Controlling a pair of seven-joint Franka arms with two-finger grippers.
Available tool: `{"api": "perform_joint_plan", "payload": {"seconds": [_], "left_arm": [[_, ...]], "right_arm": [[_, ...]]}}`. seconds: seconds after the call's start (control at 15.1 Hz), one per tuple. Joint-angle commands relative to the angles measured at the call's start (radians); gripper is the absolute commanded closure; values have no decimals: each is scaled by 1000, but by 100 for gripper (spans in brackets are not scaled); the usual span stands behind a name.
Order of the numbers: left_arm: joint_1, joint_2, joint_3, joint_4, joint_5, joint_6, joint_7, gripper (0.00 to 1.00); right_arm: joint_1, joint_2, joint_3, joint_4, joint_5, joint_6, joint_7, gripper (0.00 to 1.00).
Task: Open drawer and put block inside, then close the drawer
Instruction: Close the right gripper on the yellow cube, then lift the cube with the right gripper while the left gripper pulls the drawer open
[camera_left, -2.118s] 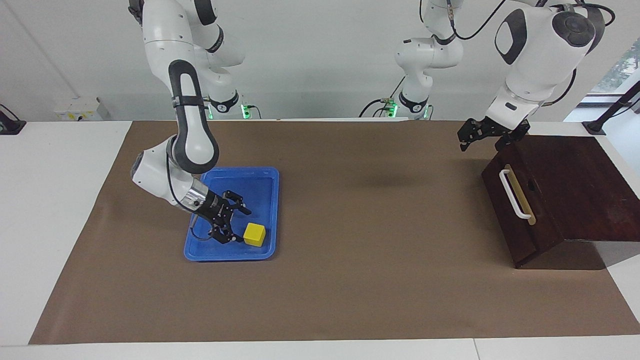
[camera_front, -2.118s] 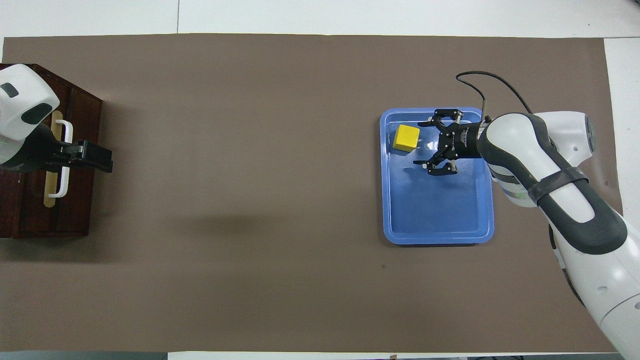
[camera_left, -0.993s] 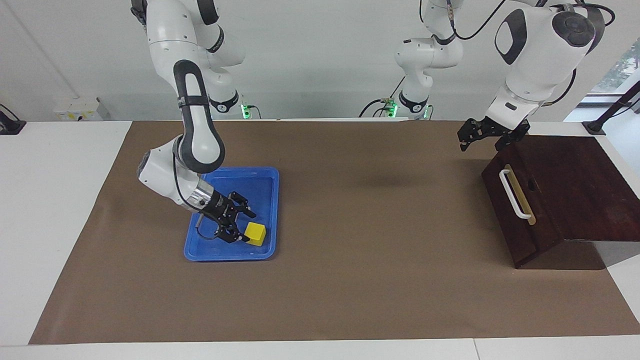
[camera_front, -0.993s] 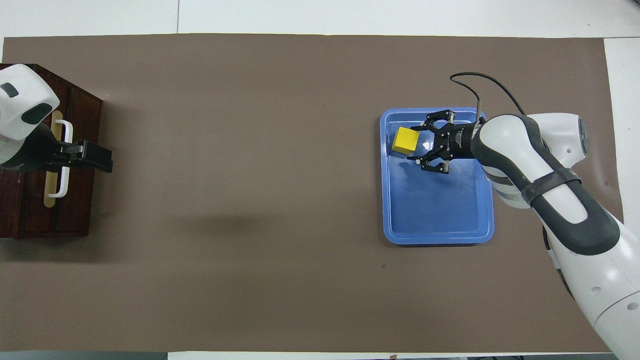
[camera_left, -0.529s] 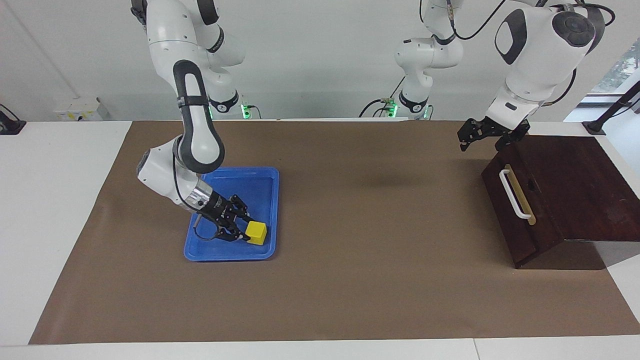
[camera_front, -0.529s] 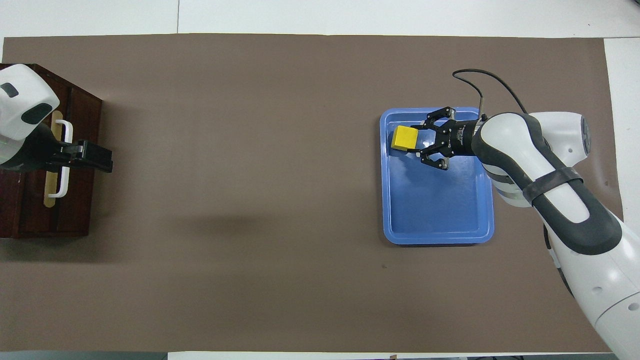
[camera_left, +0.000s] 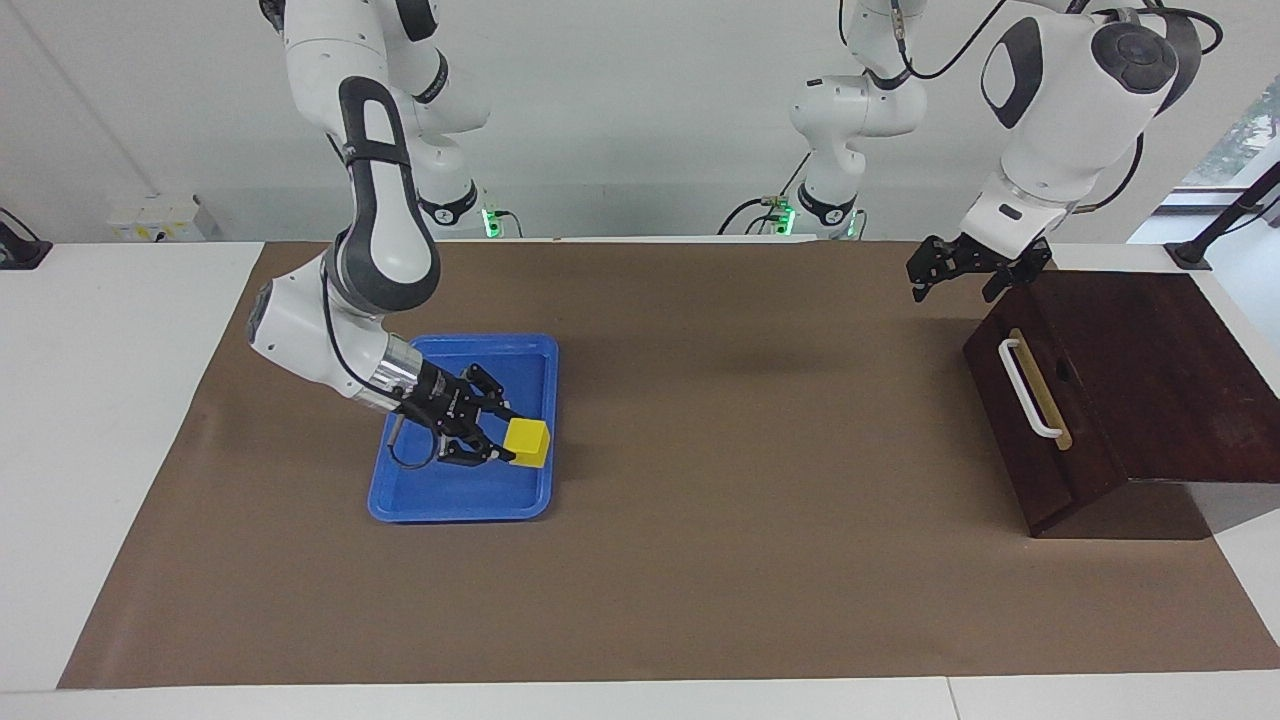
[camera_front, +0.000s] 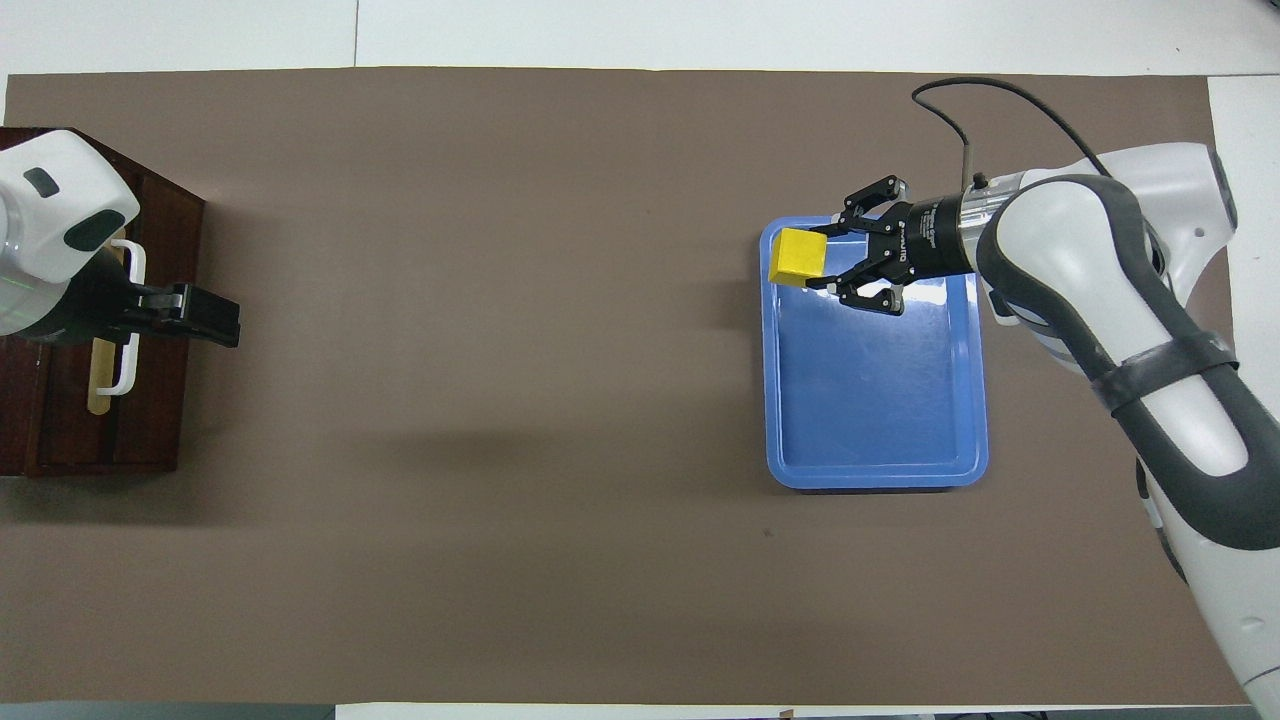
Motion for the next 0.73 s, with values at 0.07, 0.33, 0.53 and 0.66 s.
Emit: {"api": "perform_joint_plan", "payload": {"seconds": [0.07, 0.33, 0.53, 0.66], "left_arm": [[-13, -25, 8, -56, 27, 88, -4, 0], [-26, 21, 7, -137, 245, 220, -143, 0], [-14, 110, 7, -168, 443, 342, -224, 0], [9, 151, 11, -168, 492, 416, -226, 0]], "right_arm": [[-1, -72, 5, 50, -64, -158, 71, 100], [37, -108, 11, 76, -84, -268, 72, 100], [44, -119, 13, 79, -86, -278, 84, 100], [48, -119, 13, 80, -86, -289, 86, 100]]}}
